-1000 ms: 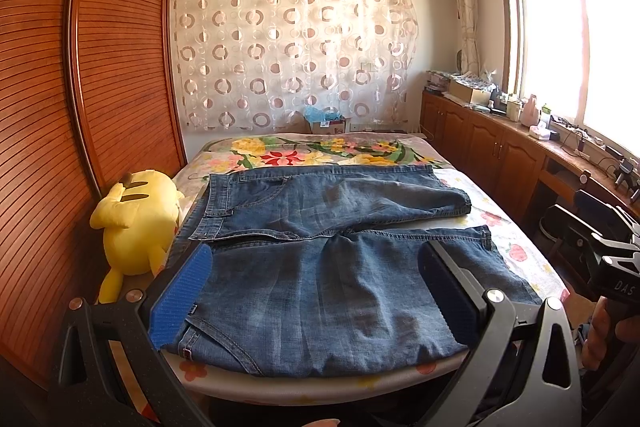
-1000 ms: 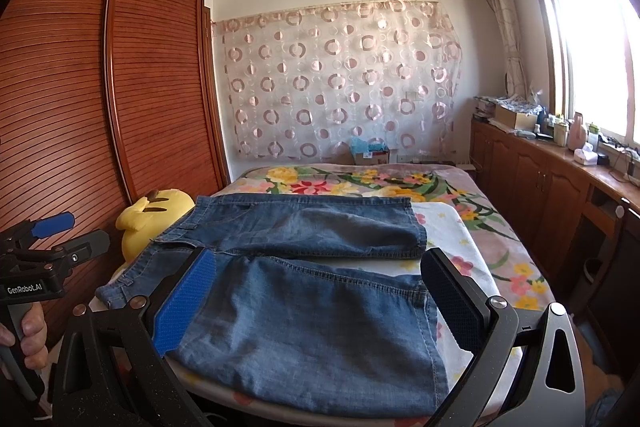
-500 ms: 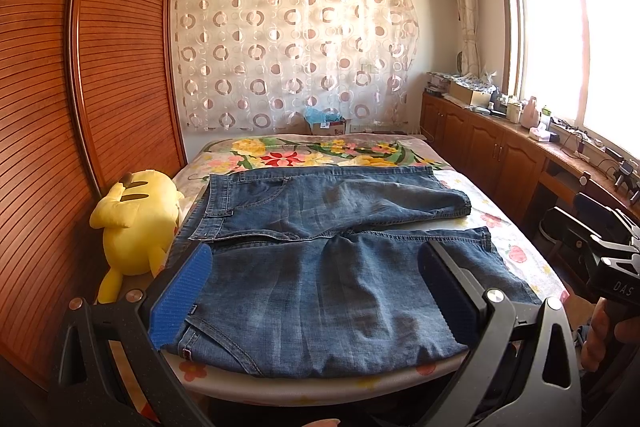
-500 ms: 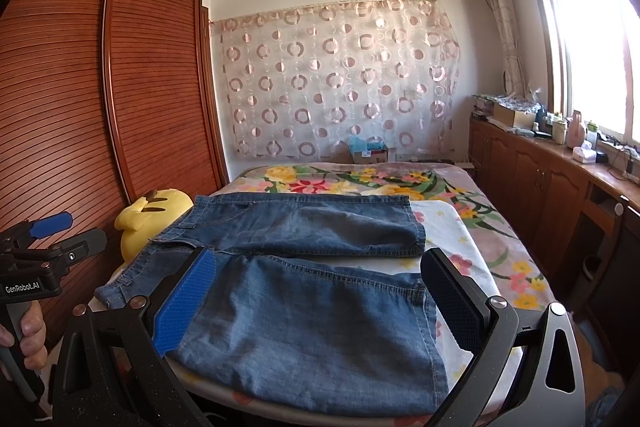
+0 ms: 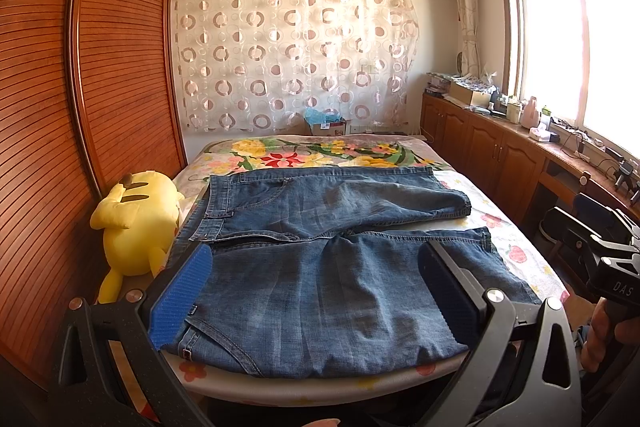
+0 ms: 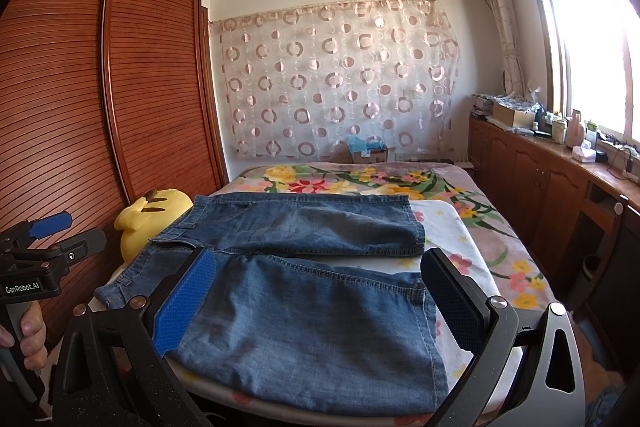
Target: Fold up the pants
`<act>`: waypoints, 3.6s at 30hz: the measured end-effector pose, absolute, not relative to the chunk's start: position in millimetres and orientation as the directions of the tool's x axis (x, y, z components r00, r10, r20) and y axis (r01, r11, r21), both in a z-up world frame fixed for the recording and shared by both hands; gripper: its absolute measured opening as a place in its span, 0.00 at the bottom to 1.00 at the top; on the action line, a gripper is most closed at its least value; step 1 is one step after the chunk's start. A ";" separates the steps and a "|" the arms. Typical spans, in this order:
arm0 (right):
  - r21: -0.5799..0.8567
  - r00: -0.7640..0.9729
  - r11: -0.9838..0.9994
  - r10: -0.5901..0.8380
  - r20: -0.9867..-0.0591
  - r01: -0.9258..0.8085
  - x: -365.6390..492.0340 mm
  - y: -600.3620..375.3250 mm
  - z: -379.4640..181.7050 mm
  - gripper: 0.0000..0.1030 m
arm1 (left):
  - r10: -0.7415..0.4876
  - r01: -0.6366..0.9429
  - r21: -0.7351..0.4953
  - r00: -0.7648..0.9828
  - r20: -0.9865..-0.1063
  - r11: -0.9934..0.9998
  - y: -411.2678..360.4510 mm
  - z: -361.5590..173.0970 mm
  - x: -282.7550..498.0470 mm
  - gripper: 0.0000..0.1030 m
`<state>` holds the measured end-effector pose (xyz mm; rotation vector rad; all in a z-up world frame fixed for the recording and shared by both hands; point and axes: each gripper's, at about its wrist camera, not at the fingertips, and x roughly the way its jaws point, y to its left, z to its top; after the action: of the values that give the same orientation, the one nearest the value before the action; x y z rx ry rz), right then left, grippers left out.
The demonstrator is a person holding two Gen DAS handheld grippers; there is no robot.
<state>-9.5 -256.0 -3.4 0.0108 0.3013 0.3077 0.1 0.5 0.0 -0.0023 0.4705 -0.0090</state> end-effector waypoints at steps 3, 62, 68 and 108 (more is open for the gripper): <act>0.056 0.909 0.953 0.300 -0.290 -0.297 -9.6 -256.0 -3.3 0.99 | -0.010 0.009 -0.004 0.892 -0.453 1.000 0.5 -0.1 0.0 1.00; 0.057 0.881 0.957 0.283 -0.380 -0.283 9.4 -267.0 -13.1 0.99 | 0.044 -0.059 -0.007 0.812 -0.581 0.998 77.9 -54.1 35.1 1.00; 0.052 0.876 0.964 0.259 -0.407 -0.260 11.3 -271.2 -14.8 0.99 | 0.046 -0.079 -0.026 0.790 -0.611 0.997 103.2 -70.2 35.1 1.00; 0.059 0.706 0.966 0.225 -0.671 -0.252 -1.0 -302.7 -9.1 0.71 | 0.108 -0.239 -0.073 0.665 -0.739 0.968 180.5 -163.1 39.4 0.72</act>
<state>-1.0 -302.7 -9.1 -0.0382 0.7410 0.2650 39.4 180.5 -163.1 -0.1690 0.8213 0.1969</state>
